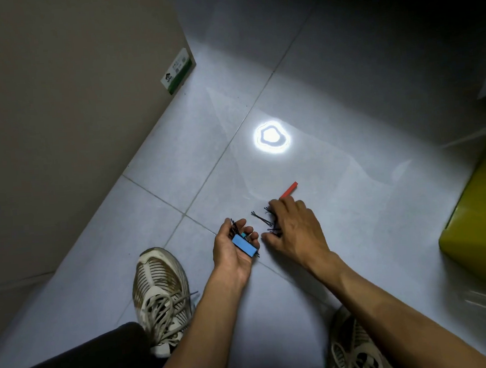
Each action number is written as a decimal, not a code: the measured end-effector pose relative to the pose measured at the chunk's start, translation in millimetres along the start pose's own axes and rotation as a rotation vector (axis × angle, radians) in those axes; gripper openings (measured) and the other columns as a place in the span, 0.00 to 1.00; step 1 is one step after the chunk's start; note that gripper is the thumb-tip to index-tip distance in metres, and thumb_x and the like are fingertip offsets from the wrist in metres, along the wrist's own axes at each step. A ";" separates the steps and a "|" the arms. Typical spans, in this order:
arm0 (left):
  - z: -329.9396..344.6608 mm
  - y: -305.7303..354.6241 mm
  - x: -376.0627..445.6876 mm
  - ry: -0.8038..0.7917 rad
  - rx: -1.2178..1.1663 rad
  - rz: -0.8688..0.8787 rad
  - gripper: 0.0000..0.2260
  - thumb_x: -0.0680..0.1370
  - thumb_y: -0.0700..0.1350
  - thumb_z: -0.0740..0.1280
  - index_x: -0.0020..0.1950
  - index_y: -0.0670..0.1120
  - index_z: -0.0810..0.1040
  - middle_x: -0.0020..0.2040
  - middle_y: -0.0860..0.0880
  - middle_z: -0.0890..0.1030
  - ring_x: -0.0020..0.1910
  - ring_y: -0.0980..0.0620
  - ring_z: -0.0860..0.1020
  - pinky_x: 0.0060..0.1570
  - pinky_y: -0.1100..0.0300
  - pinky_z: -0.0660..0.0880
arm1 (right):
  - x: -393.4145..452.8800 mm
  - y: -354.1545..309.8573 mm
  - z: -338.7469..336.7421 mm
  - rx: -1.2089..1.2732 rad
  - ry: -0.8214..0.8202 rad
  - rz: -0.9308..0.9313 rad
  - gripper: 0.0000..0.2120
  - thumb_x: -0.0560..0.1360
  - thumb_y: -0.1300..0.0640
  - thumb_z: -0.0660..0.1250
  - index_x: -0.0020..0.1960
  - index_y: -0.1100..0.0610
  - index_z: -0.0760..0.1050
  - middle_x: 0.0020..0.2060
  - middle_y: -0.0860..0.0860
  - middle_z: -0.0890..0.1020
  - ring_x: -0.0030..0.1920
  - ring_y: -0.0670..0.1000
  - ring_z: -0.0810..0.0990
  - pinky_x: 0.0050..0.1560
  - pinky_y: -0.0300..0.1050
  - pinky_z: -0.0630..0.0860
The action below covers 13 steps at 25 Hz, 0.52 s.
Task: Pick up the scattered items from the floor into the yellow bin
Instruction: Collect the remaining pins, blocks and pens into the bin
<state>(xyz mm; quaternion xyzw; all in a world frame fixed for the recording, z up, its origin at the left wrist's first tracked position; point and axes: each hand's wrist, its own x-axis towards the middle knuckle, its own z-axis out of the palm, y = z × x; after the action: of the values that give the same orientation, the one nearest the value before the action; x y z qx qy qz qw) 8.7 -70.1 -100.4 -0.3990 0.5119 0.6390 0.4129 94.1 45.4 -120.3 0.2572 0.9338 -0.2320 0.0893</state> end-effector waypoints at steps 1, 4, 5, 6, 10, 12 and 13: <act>-1.5 2.1 1.2 0.009 0.003 0.003 0.16 0.81 0.52 0.60 0.47 0.40 0.79 0.36 0.44 0.78 0.34 0.48 0.77 0.35 0.58 0.73 | 7.0 -3.3 0.0 -0.079 -0.034 -0.059 0.20 0.72 0.46 0.68 0.60 0.55 0.72 0.55 0.53 0.76 0.49 0.56 0.74 0.44 0.47 0.70; -2.1 4.5 3.7 0.021 0.022 0.006 0.16 0.81 0.52 0.60 0.47 0.40 0.79 0.36 0.44 0.78 0.34 0.48 0.76 0.34 0.58 0.73 | 6.2 -5.4 -1.1 -0.157 0.002 -0.164 0.07 0.77 0.55 0.65 0.52 0.56 0.76 0.48 0.54 0.78 0.42 0.55 0.74 0.38 0.46 0.65; -0.9 5.0 4.2 0.015 0.026 0.007 0.16 0.82 0.51 0.60 0.46 0.40 0.79 0.35 0.44 0.78 0.34 0.48 0.76 0.34 0.58 0.73 | 1.8 -0.6 -2.3 -0.130 0.066 -0.153 0.05 0.76 0.57 0.67 0.50 0.57 0.77 0.47 0.55 0.78 0.40 0.55 0.74 0.37 0.46 0.66; 1.6 4.2 4.8 0.003 0.027 0.007 0.16 0.82 0.51 0.60 0.46 0.40 0.78 0.35 0.44 0.78 0.33 0.48 0.76 0.35 0.58 0.72 | -0.5 6.1 -5.0 -0.080 0.157 -0.128 0.06 0.75 0.58 0.67 0.51 0.58 0.78 0.48 0.56 0.78 0.41 0.56 0.74 0.37 0.47 0.68; 9.2 -1.0 3.3 -0.008 0.034 -0.013 0.16 0.82 0.51 0.59 0.44 0.41 0.77 0.36 0.44 0.77 0.34 0.48 0.75 0.36 0.58 0.71 | 19.5 28.5 -26.6 -0.049 0.133 -0.026 0.11 0.78 0.57 0.63 0.60 0.56 0.75 0.56 0.55 0.77 0.50 0.59 0.74 0.46 0.51 0.71; 7.5 -1.0 0.5 -0.007 0.046 -0.015 0.16 0.82 0.51 0.59 0.44 0.41 0.78 0.36 0.44 0.77 0.34 0.49 0.75 0.36 0.58 0.71 | 24.2 30.1 -27.6 -0.093 -0.020 -0.025 0.07 0.80 0.55 0.61 0.54 0.56 0.75 0.51 0.54 0.77 0.48 0.58 0.75 0.45 0.50 0.69; 6.3 -1.3 -1.3 -0.006 0.054 -0.015 0.16 0.82 0.51 0.59 0.45 0.41 0.78 0.36 0.44 0.77 0.34 0.49 0.75 0.36 0.58 0.71 | 21.2 27.7 -26.0 -0.055 -0.047 -0.021 0.08 0.81 0.54 0.60 0.53 0.57 0.75 0.49 0.54 0.77 0.47 0.57 0.75 0.44 0.50 0.70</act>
<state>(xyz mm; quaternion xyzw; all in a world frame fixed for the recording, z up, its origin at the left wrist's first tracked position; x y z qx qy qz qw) 9.9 -63.9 -98.6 -0.3894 0.5248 0.6231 0.4298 89.2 88.1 -114.3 0.2395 0.9401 -0.2131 0.1158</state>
